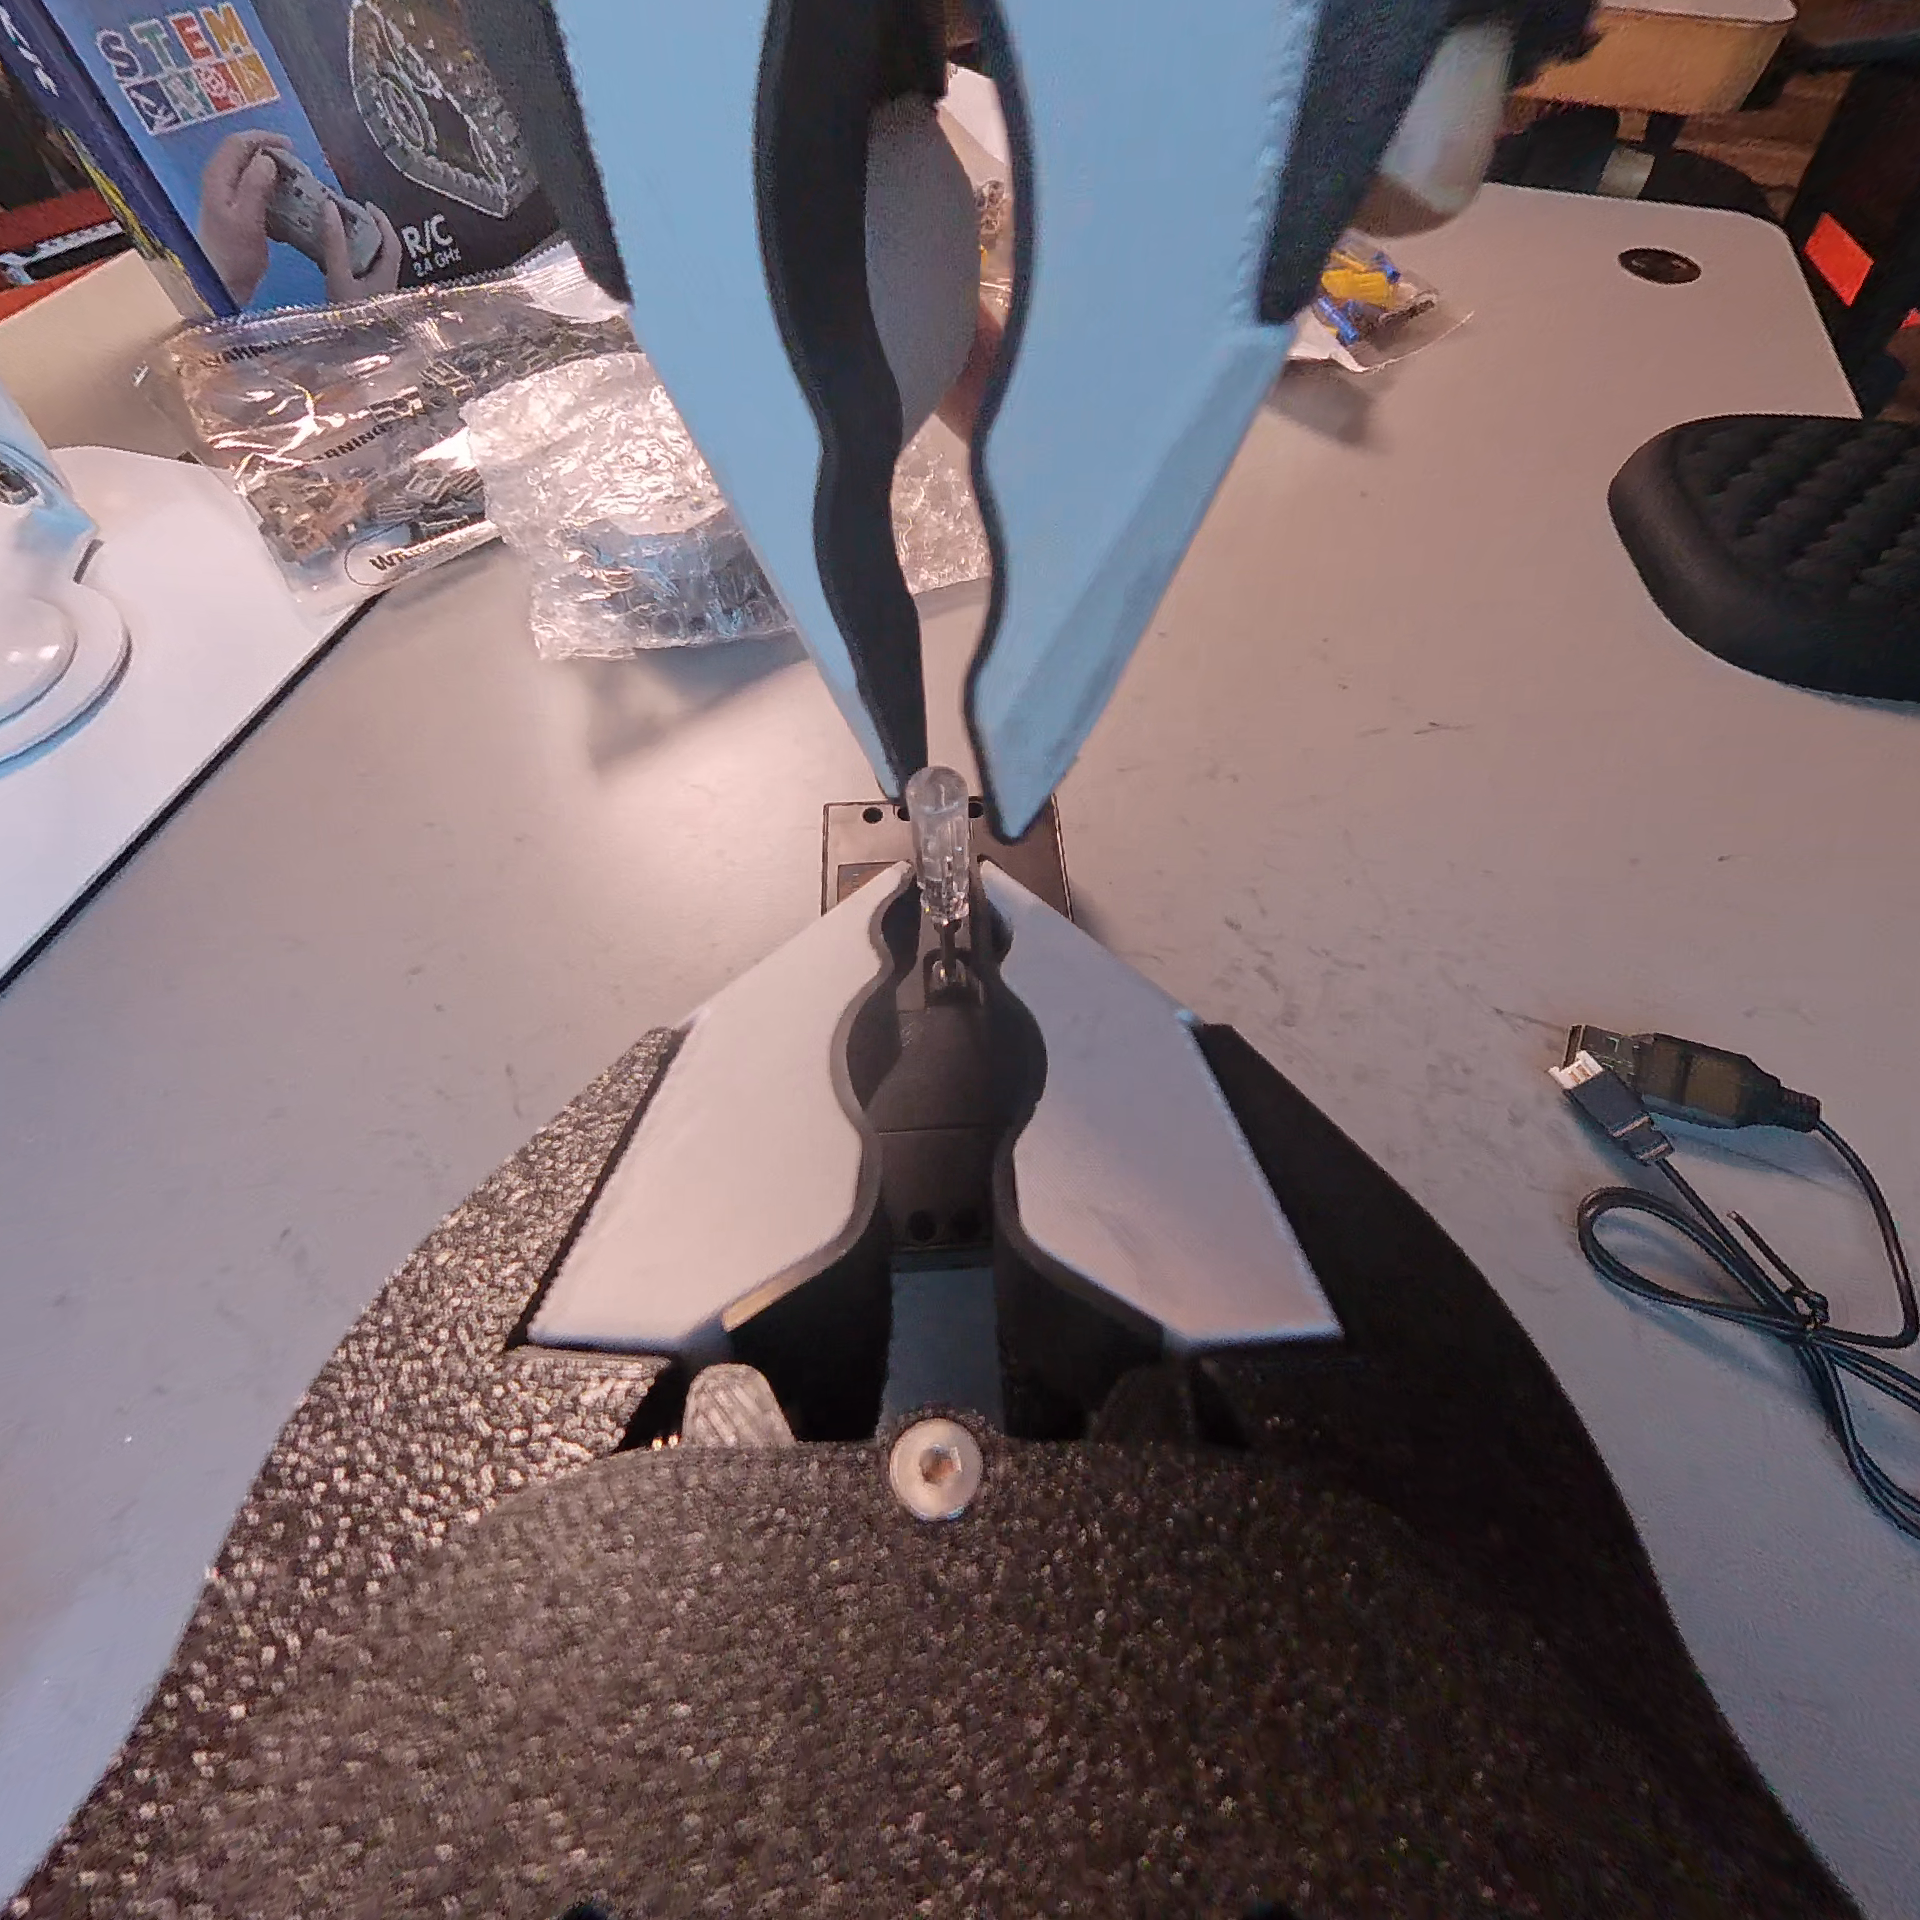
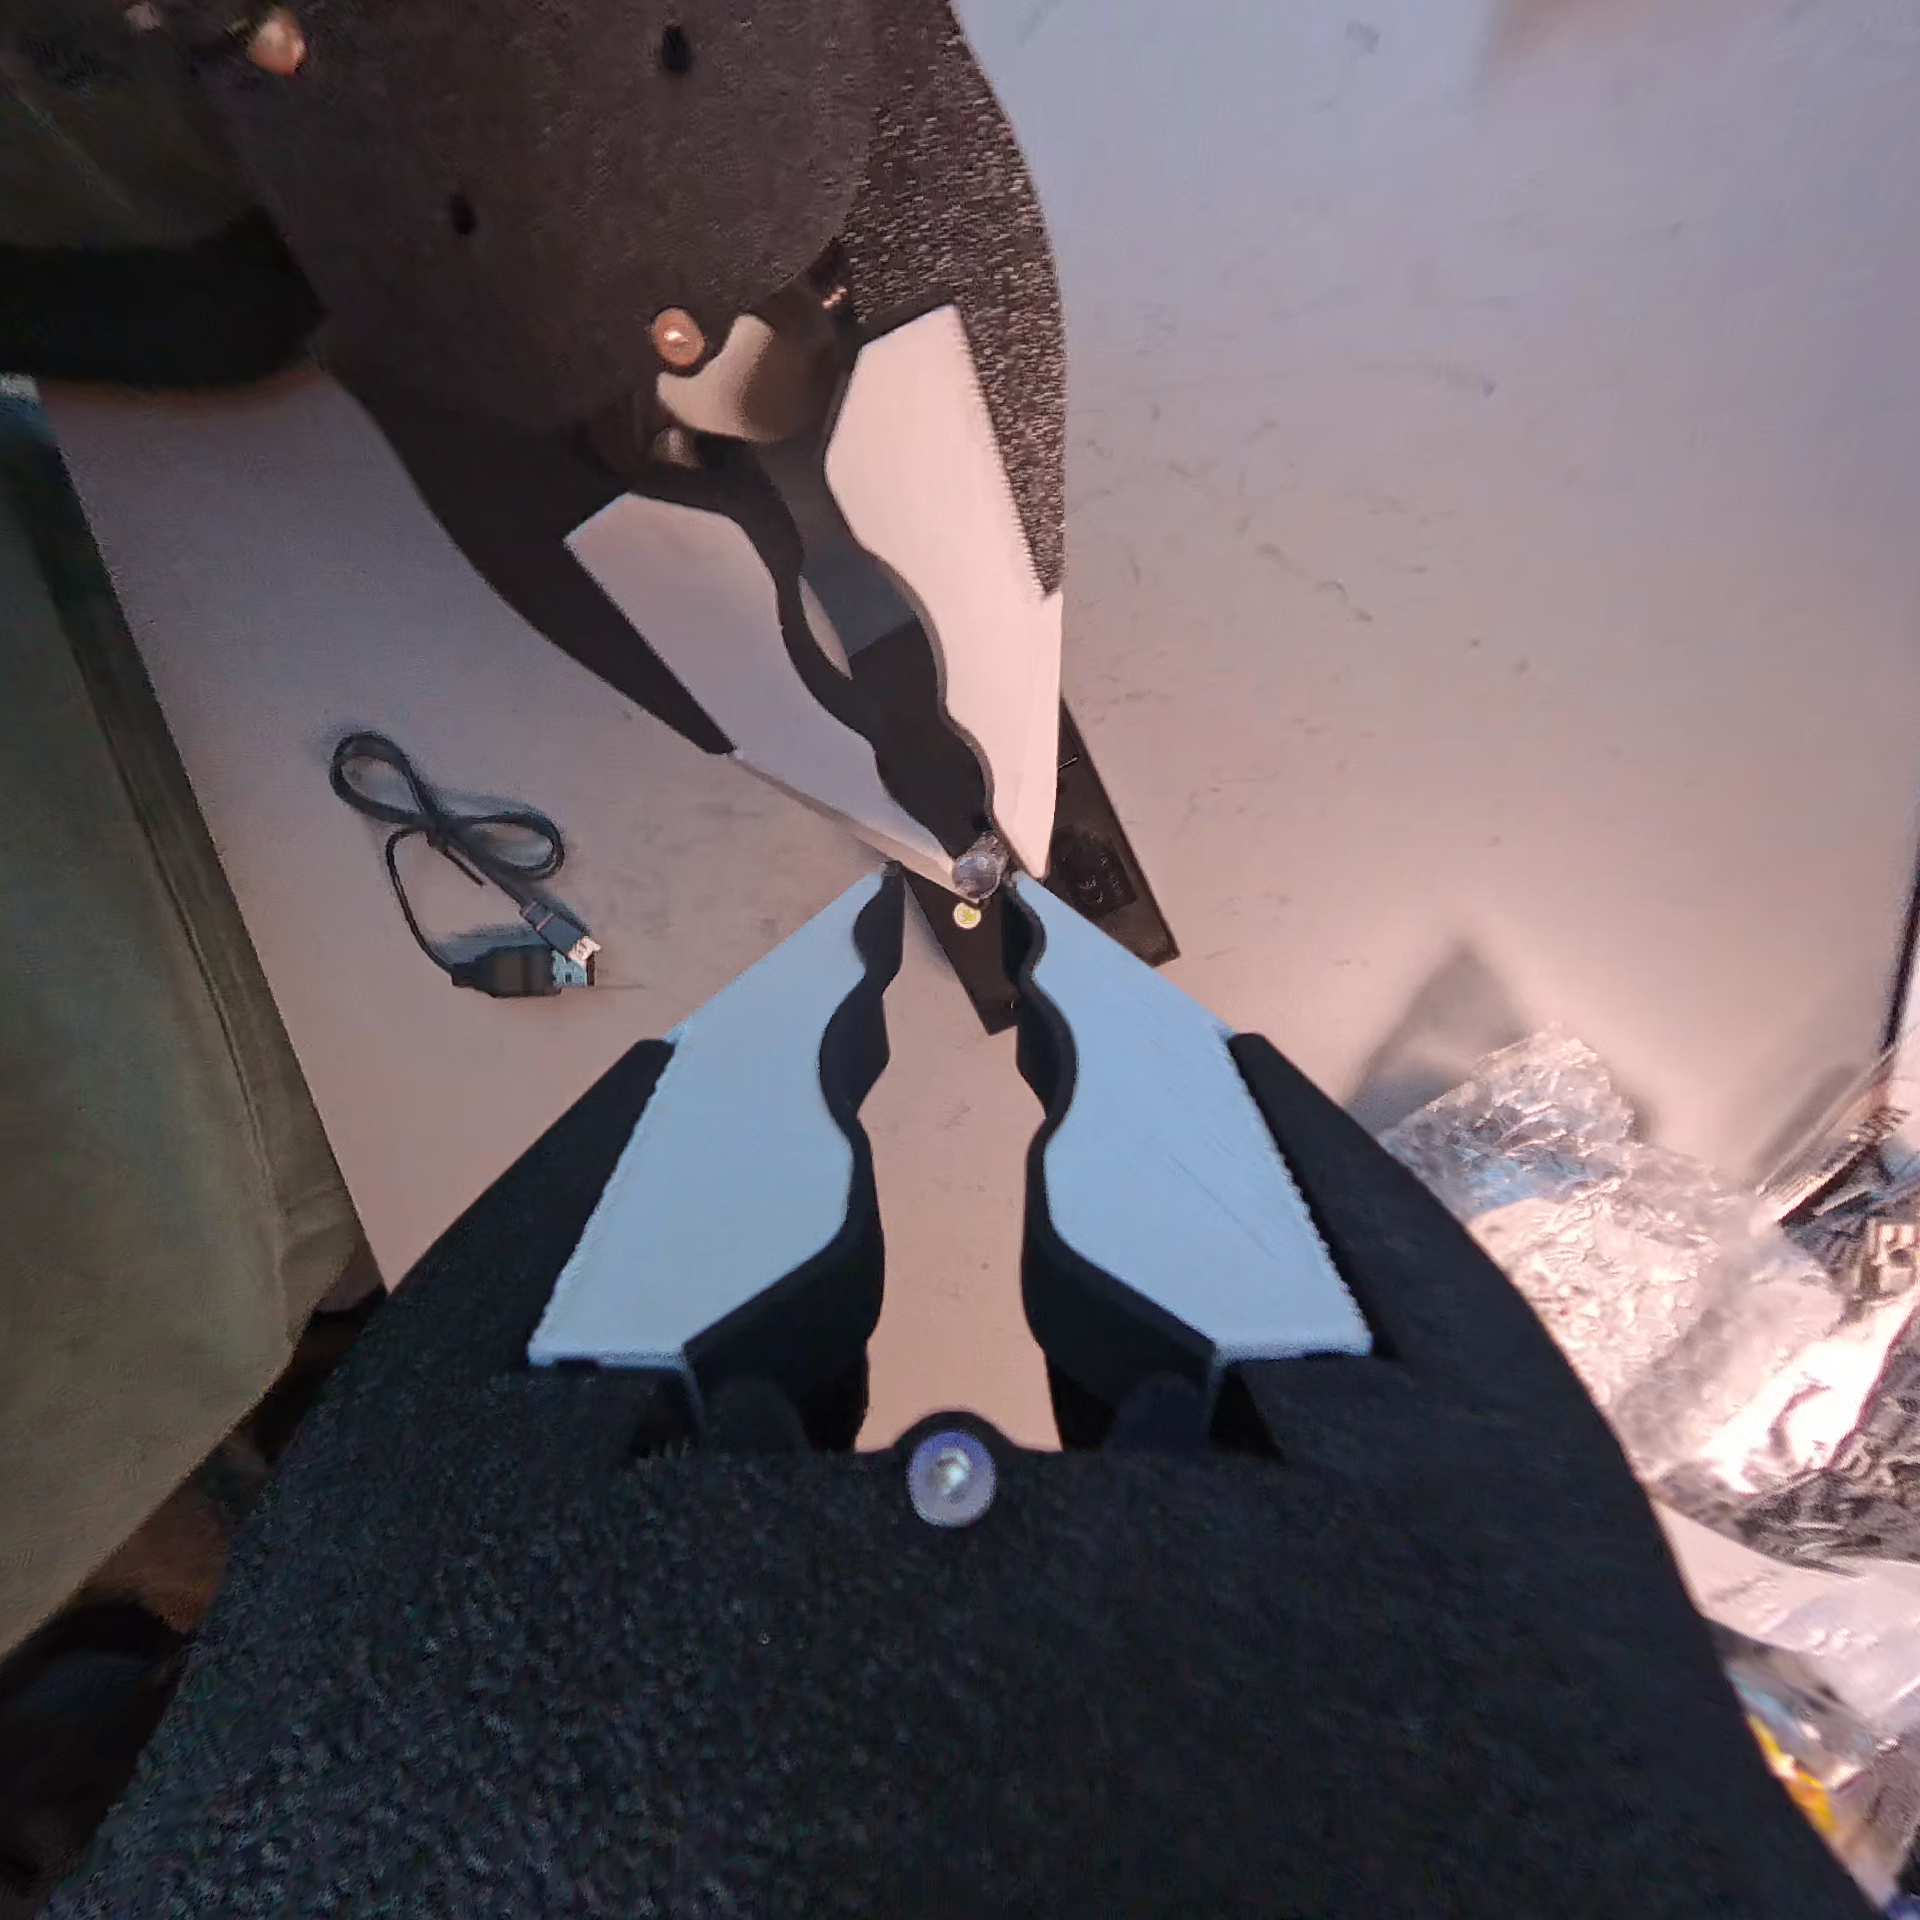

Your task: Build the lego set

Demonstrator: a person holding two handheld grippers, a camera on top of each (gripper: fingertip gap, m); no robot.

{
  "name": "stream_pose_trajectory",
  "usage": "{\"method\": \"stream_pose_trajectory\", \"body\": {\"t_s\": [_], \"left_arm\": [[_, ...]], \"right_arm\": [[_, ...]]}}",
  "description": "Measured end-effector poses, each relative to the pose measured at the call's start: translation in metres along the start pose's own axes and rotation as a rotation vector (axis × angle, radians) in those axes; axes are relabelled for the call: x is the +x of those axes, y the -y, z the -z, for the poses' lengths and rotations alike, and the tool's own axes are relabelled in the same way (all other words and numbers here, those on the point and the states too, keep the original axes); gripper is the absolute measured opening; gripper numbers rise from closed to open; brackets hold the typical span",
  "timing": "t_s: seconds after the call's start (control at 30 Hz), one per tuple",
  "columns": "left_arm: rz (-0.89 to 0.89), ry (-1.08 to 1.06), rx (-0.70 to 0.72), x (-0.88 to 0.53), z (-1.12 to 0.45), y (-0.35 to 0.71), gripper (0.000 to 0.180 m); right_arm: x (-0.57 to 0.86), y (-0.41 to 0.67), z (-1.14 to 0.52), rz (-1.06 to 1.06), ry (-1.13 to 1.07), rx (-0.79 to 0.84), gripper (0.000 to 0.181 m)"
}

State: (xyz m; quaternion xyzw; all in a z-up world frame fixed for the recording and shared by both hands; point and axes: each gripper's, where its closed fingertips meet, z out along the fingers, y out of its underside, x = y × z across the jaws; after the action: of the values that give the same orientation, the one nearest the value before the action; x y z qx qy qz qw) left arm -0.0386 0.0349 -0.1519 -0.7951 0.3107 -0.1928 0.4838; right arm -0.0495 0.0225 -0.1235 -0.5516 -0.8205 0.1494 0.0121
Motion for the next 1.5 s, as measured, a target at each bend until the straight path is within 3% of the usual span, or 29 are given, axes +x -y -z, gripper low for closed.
{"method": "stream_pose_trajectory", "body": {"t_s": [0.07,0.2,0.33,0.47,0.67,0.8,0.87,1.0,1.17,1.23,1.3,1.4,1.5], "left_arm": [[-0.002,0.007,0.0,0.0,0.0,0.0,0.008],[-0.003,0.007,0.0,0.0,0.001,-0.001,0.008],[-0.019,-0.022,0.016,0.002,0.003,0.001,0.015],[-0.026,-0.028,0.005,0.004,0.002,0.0,0.008],[0.018,-0.006,0.004,-0.003,0.001,0.0,0.007],[0.028,0.002,0.004,-0.003,0.001,0.0,0.007],[0.027,0.008,0.003,-0.004,0.001,0.0,0.007],[0.021,0.016,0.002,-0.004,0.0,0.0,0.007],[-0.012,-0.003,0.018,-0.002,0.002,0.002,0.011],[-0.019,-0.004,0.012,-0.001,0.0,0.002,0.009],[-0.014,0.007,0.004,-0.002,0.0,0.002,0.008],[-0.004,0.013,0.0,-0.003,0.0,0.002,0.008],[0.003,0.016,-0.002,-0.003,-0.001,0.002,0.008]], "right_arm": [[0.005,-0.001,-0.002,-0.03,-0.015,-0.007,0.007],[0.004,0.0,-0.003,0.086,-0.008,-0.041,0.007],[0.001,-0.004,-0.002,0.553,-0.007,-0.123,0.007],[0.0,-0.001,-0.003,0.777,-0.014,-0.152,0.007],[0.0,0.002,0.007,0.381,-0.046,-0.027,0.023],[0.002,0.002,0.001,0.107,-0.063,0.002,0.018],[0.007,0.005,-0.001,0.055,-0.08,0.011,0.007],[0.01,0.005,-0.001,0.159,-0.063,-0.049,0.007],[0.004,0.001,-0.001,0.628,-0.005,-0.142,0.007],[0.003,0.002,-0.002,0.699,0.008,-0.16,0.007],[0.006,0.002,-0.001,0.689,-0.003,-0.158,0.007],[0.004,0.003,0.003,0.454,-0.004,-0.108,0.021],[0.004,0.005,0.008,0.279,-0.038,-0.045,0.021]]}}
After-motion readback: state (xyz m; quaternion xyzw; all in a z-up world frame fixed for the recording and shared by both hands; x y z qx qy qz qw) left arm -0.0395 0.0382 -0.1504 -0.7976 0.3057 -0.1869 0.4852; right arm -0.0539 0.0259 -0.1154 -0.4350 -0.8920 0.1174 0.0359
